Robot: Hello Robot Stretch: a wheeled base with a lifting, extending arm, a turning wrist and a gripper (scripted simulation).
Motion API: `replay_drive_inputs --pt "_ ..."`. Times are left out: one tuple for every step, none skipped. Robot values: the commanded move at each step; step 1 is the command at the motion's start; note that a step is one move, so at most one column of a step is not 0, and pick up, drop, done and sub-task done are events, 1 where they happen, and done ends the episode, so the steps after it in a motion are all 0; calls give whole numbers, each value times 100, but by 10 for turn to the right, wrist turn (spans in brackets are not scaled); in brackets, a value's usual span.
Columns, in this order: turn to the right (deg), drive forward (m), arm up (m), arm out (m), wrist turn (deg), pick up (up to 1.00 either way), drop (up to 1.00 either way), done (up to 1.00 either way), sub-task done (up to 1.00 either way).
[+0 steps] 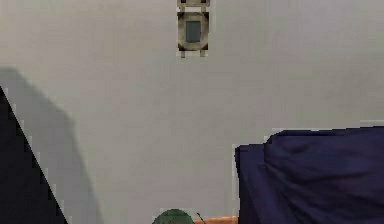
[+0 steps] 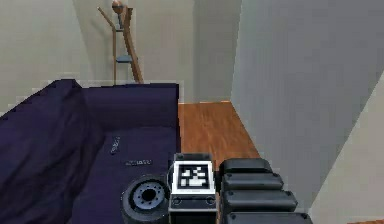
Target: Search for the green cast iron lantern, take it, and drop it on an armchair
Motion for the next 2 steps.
replay_drive_inputs --pt "450 0 0 0 0 0 0 0 0" --pt "450 0 0 0 0 0 0 0 0"
